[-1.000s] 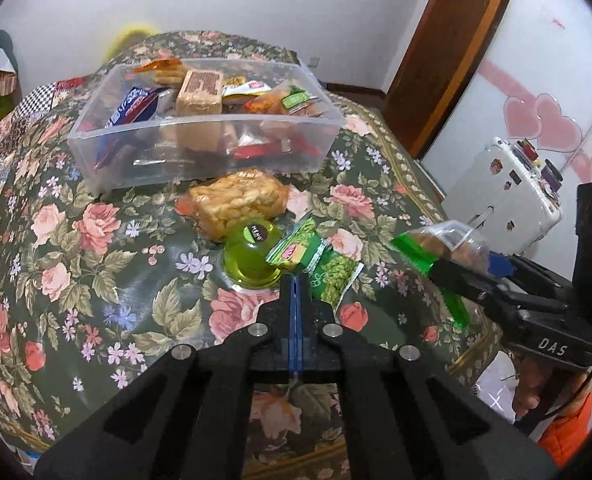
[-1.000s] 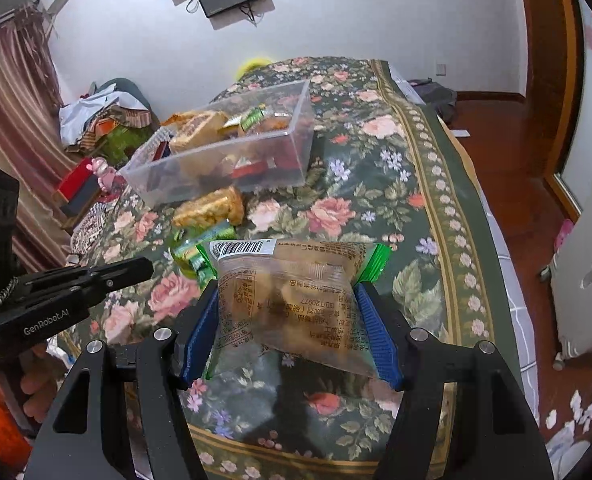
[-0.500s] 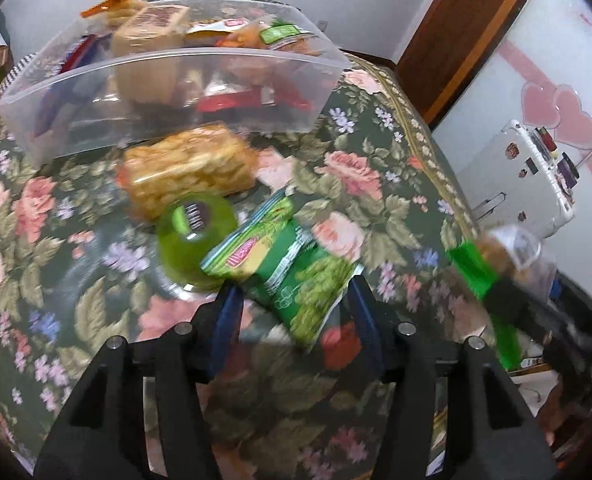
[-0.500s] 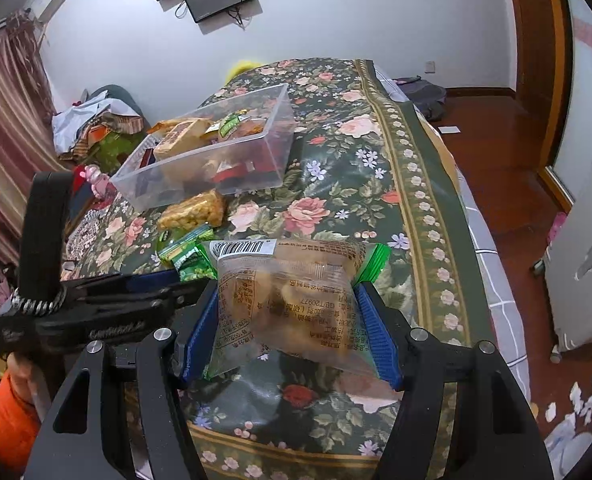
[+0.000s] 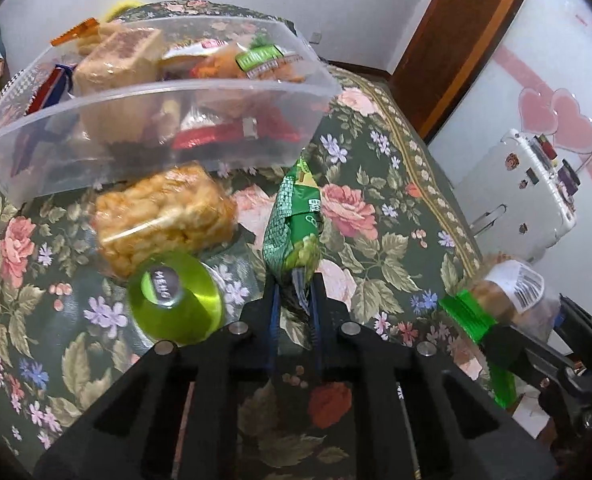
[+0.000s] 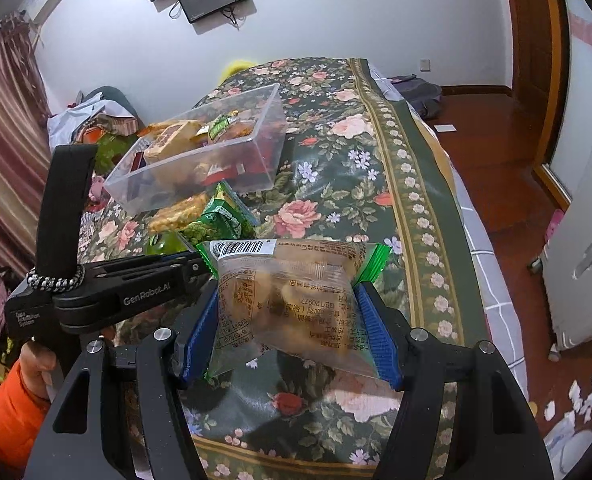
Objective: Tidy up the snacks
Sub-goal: 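Lift both bags and carry them over the clear box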
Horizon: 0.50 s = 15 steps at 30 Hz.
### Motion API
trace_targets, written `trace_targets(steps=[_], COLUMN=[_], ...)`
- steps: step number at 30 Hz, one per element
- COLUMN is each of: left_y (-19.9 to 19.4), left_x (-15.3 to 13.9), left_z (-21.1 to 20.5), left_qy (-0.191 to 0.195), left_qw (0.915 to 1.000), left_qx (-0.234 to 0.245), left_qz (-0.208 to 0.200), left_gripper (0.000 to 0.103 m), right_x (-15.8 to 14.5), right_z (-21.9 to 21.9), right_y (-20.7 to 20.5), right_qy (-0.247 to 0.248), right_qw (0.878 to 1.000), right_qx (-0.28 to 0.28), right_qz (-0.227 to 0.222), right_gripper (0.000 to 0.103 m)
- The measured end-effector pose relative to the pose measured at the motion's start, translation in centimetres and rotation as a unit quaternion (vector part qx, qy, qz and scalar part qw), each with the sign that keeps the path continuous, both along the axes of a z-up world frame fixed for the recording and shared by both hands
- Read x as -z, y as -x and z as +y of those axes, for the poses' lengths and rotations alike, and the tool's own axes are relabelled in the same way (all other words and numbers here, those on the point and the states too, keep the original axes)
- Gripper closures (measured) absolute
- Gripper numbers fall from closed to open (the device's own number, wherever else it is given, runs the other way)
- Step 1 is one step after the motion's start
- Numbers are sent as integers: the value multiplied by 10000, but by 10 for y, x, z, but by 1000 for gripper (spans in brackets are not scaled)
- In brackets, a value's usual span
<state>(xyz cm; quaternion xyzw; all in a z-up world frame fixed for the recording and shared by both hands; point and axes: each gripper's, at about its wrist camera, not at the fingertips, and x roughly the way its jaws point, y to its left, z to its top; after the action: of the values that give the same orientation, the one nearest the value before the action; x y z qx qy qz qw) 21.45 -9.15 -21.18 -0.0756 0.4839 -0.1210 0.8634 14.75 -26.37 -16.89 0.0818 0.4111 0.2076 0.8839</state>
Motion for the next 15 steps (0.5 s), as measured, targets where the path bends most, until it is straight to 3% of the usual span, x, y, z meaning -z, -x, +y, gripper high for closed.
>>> trace_targets(steps=[8,15], left_y=[14,20], left_x=[-44,-89], left_z=[30,63], left_qy=[130,-10], left_qw=[9983,9934], left_qx=[-107,-319], left_qz=[-555,-1106], left_gripper=[91,91], right_x=[-11,-26], right_z=[12,32], right_y=[-11,-25], right_qy=[-5,-3], right_qw=[9999,9991], right_qx=[-73,-187], right_qz=[-155,-373], right_gripper=[40,40])
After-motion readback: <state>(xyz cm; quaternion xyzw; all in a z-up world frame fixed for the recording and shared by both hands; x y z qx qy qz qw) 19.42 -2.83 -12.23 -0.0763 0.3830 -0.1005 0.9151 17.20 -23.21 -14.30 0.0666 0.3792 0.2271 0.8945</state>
